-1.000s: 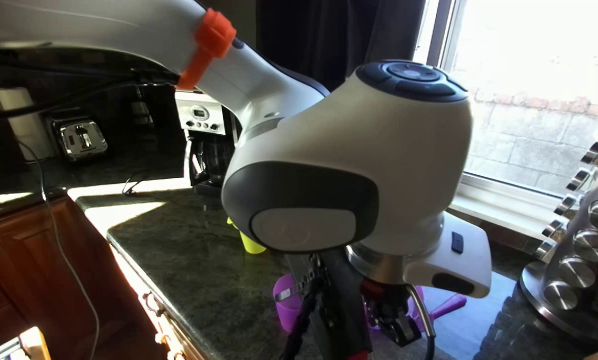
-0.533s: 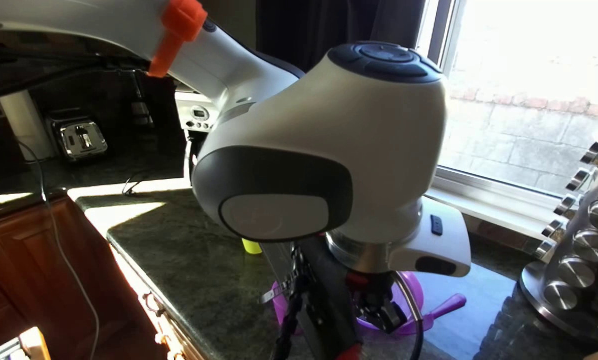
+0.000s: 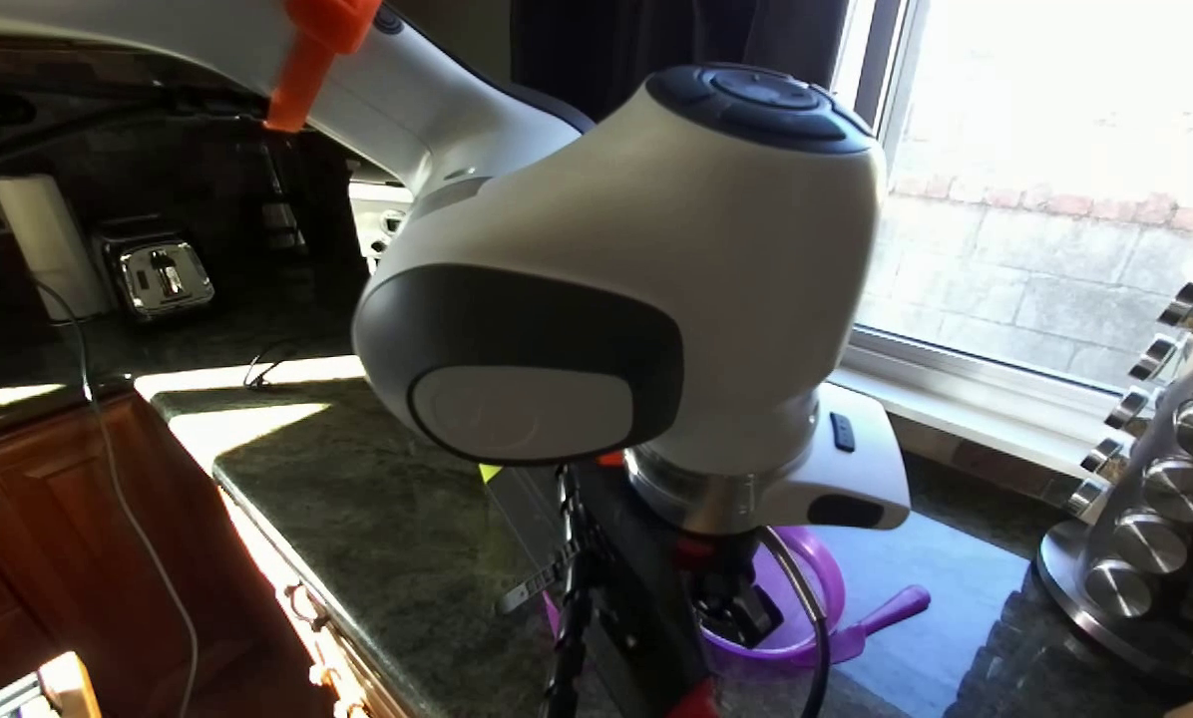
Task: Move the purple cup forward, then put the purple bowl on the purple cup, then put the purple knife on the purple bowl
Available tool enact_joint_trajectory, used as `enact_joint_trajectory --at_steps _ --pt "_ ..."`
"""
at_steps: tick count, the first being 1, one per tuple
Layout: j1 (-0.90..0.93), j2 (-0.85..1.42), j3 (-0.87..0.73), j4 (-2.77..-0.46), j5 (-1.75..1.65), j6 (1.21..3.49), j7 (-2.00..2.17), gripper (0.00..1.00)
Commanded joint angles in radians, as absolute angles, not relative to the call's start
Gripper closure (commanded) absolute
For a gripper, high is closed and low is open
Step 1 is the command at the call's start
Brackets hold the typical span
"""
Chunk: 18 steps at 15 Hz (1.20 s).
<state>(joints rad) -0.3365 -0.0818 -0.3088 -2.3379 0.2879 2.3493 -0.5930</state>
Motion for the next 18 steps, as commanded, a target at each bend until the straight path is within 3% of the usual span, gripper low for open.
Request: enact_joint_trajectory --at_steps 1,18 --pt "-0.322 -0.121 -0.339 -2.362 0.302 2.291 -0.664 0.99" --pt "-0.302 -0.166 -0.34 -2.392 0.257 2.259 -0.728 0.99"
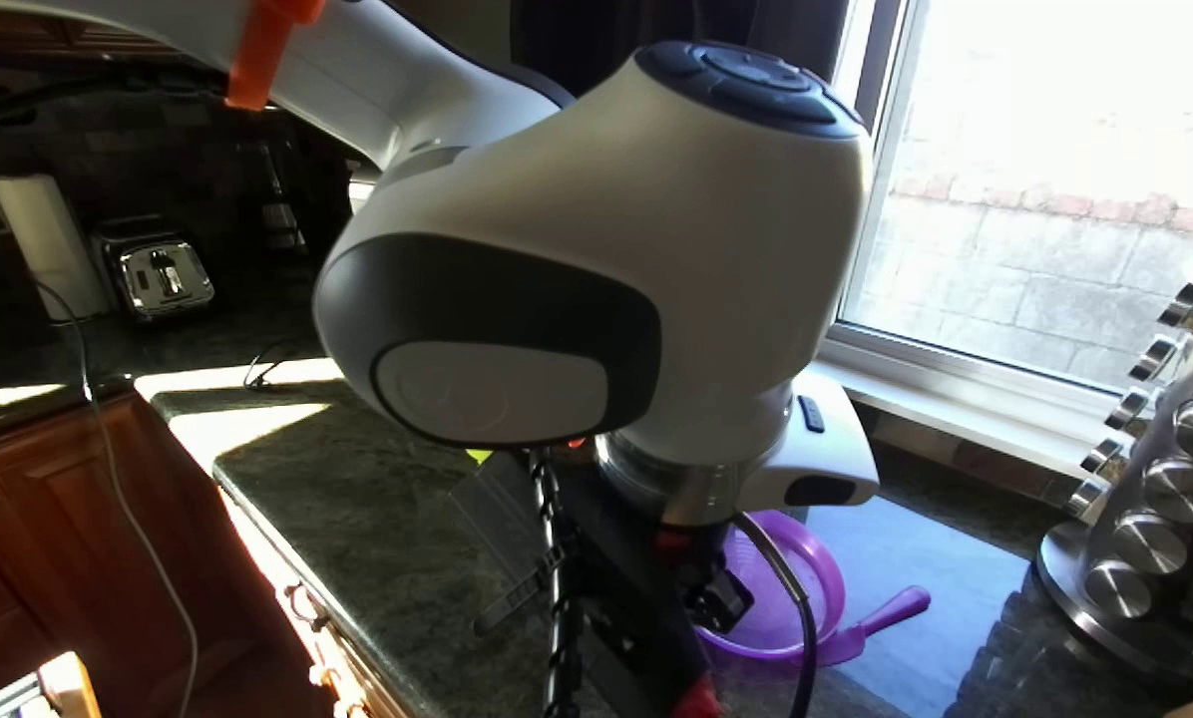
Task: Move the purple cup forward, then put the purple bowl on the purple cup, then put the purple knife on the purple bowl
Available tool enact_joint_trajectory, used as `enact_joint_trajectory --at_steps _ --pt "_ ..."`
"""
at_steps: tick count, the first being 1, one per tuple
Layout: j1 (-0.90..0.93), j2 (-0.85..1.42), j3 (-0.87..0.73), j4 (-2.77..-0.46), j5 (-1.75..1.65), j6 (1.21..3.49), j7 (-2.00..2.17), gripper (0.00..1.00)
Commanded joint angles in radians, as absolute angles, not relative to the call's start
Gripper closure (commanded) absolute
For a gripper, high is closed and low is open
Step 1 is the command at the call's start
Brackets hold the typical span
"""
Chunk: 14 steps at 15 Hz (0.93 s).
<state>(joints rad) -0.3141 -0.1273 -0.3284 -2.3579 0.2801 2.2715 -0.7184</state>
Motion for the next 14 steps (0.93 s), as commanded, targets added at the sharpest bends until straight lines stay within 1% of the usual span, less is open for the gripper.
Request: enact_joint_trajectory --at_steps 1,14 --pt "-0.3 -0.168 -0.34 -2.395 0.254 2.259 -0.726 0.99" --pt "-0.287 -0.169 -0.336 -2.41 0.239 2.275 -0.716 0.99"
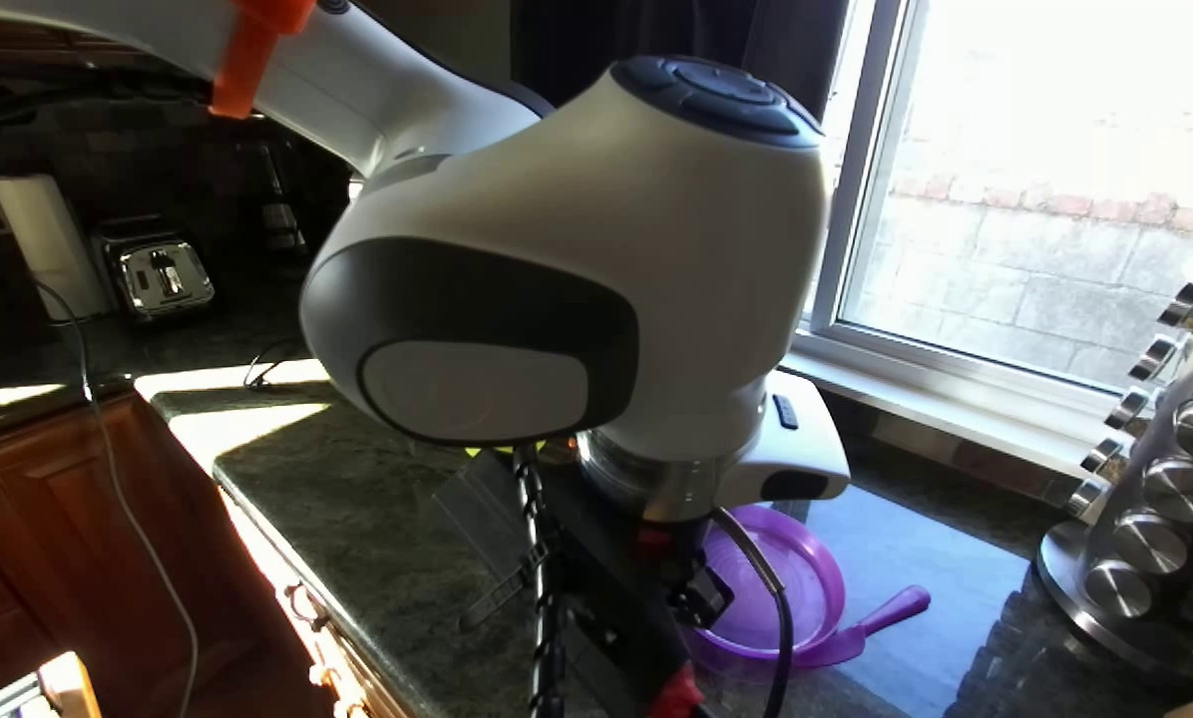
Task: Move the purple cup forward, then put the purple bowl on the purple cup, then put the purple knife on the purple bowl
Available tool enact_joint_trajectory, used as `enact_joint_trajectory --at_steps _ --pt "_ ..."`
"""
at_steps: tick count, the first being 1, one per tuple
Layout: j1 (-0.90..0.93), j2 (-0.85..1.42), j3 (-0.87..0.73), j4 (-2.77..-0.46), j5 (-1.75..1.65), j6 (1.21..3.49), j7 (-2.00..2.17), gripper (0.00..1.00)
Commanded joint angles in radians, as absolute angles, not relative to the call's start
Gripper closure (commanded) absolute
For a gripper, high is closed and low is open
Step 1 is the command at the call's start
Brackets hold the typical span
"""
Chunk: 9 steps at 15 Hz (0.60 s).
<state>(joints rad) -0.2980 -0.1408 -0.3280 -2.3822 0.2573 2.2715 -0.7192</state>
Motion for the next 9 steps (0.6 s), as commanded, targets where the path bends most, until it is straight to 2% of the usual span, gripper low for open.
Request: enact_joint_trajectory --at_steps 1,9 --pt "-0.287 -0.169 -0.336 -2.41 0.239 2.276 -0.716 0.99" --pt "-0.281 -0.162 -0.334 -2.404 0.239 2.28 -0.708 0.99"
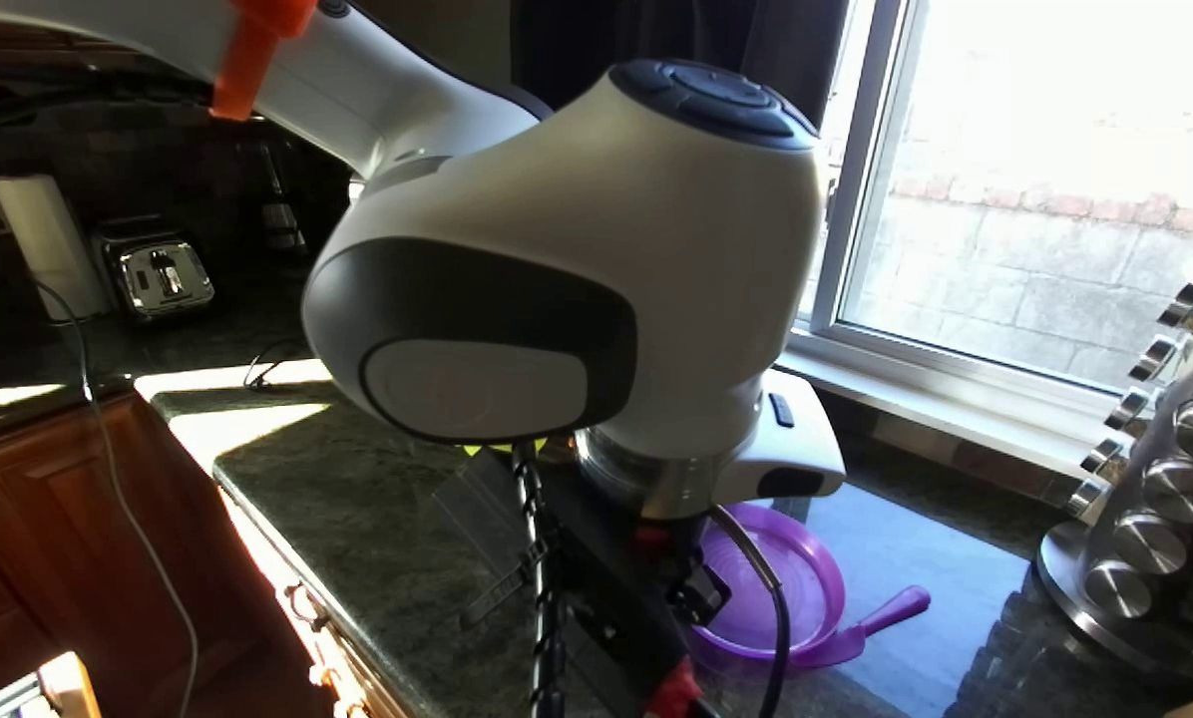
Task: Move the purple cup forward, then put the purple bowl on the purple cup, then put the purple knife on the purple bowl
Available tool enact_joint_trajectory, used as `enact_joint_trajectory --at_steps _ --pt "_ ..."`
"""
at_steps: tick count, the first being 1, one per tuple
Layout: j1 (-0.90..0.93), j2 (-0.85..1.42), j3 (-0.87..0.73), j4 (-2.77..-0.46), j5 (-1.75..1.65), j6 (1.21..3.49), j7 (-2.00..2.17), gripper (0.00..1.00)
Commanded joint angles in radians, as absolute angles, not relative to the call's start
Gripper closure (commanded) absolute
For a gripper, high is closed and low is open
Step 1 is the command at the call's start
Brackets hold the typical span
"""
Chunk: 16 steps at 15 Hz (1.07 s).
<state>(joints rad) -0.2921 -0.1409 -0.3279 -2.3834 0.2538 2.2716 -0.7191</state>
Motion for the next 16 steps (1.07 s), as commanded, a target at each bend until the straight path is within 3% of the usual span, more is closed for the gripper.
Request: enact_joint_trajectory --at_steps 1,16 --pt "-0.28 -0.16 -0.334 -2.402 0.239 2.279 -0.707 0.99" --pt "-0.282 -0.141 -0.34 -2.39 0.248 2.275 -0.688 0.99"
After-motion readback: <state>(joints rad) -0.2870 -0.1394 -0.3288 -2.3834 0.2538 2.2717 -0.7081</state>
